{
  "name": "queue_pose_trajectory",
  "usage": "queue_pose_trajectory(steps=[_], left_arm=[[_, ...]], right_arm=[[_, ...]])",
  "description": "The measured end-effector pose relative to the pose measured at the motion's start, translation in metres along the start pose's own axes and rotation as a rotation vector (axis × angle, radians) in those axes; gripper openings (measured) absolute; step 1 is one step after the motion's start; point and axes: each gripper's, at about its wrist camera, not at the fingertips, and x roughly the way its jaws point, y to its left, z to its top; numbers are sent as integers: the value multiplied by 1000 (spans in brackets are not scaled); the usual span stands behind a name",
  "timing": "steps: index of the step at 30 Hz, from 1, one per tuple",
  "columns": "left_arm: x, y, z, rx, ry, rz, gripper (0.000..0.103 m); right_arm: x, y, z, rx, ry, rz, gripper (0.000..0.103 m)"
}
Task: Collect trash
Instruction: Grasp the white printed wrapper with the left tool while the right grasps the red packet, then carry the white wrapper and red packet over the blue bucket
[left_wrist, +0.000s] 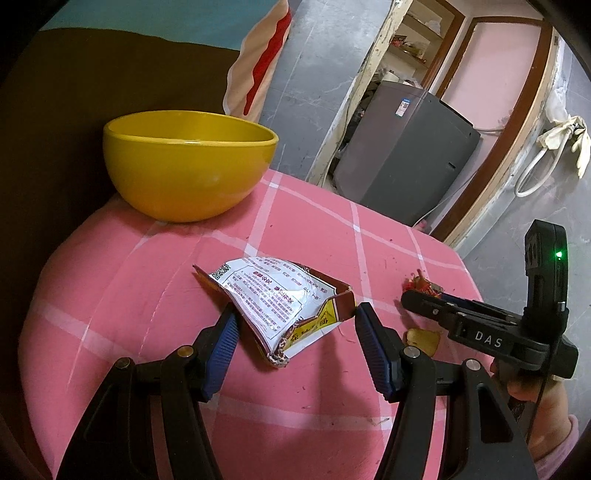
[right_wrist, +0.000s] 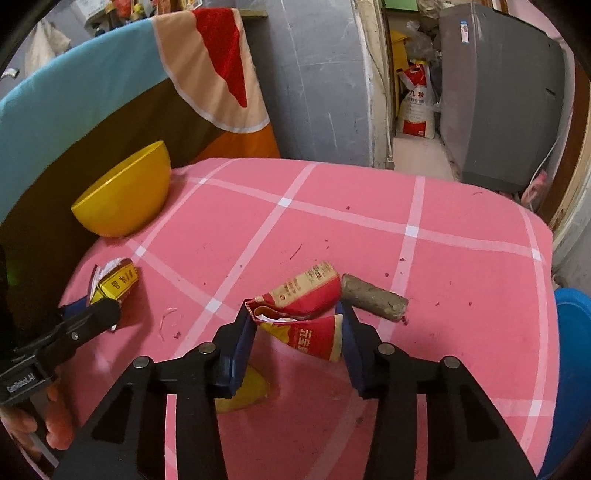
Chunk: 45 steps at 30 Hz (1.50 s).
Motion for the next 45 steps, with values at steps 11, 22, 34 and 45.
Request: queue_pose_trajectory(steps=[11,22,34,45], left_arm=[[-12,-20,-3,58,-82,-23,57],[-43,-75,2,165,-300,-70,57],[-56,-161,1,309,-487,-148,57],[-39,-236,-11,422,-495,-228,57]], right_arm=[[-35,3,-15,-27,-151,23,37],[-125,1,-34,-101,-529,-52,37],[-202,-22,-54,-144,-774,-216,38],[-242,-79,-81,-86,-842,-362,38]])
